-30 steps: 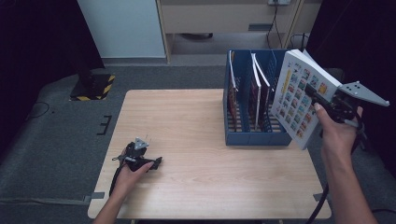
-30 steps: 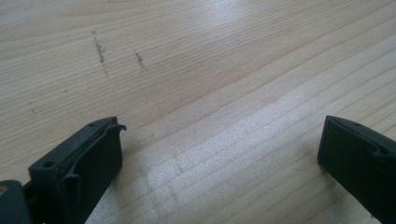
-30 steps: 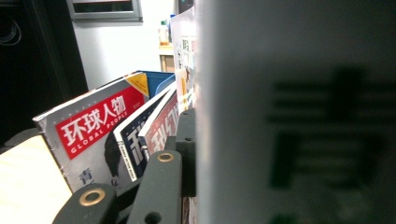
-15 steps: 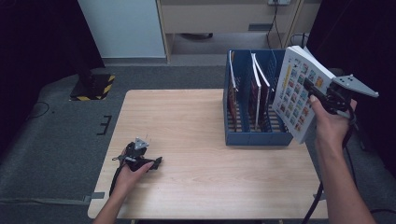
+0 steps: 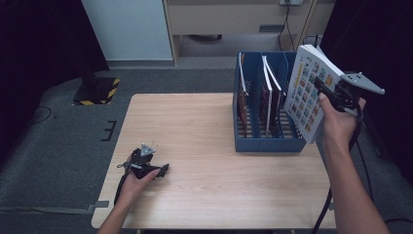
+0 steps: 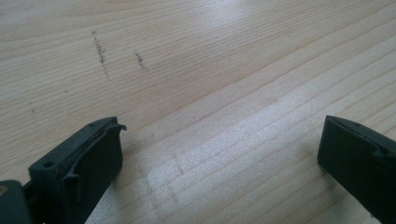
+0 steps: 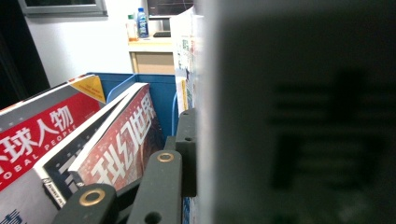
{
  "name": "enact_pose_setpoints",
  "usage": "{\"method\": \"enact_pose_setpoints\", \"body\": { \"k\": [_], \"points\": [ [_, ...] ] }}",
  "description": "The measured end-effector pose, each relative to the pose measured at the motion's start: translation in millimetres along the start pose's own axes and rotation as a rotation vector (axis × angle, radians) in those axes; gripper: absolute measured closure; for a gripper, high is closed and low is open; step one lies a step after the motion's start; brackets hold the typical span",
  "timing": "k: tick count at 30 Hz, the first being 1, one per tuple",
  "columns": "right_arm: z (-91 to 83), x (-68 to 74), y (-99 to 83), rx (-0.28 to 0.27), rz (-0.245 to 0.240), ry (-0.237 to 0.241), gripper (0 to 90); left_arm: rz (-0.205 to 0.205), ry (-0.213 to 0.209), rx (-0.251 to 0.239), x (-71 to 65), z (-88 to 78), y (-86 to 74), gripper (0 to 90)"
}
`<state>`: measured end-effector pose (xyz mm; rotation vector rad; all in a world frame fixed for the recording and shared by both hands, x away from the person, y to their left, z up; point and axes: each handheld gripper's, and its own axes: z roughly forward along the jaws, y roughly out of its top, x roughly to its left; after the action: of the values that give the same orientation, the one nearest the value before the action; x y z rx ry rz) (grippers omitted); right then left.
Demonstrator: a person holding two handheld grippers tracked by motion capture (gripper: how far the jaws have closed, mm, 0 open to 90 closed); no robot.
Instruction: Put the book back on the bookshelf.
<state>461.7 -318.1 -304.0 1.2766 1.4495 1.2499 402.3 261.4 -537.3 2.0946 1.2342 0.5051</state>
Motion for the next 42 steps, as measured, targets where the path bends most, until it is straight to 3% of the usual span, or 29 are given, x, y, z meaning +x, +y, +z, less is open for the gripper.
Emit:
{"method": "enact_pose_setpoints", "body": {
  "k": [25, 42],
  "points": [
    [39.4, 5.3, -8.5, -0.009, 0.032, -0.033, 74.0, 0.000, 0.000, 0.000, 0.0, 0.0, 0.0, 0.0],
    [49.5, 4.5, -16.3, -0.020, 0.053, -0.045, 74.0, 0.000, 0.000, 0.000, 0.0, 0.0, 0.0, 0.0]
  ]
}}
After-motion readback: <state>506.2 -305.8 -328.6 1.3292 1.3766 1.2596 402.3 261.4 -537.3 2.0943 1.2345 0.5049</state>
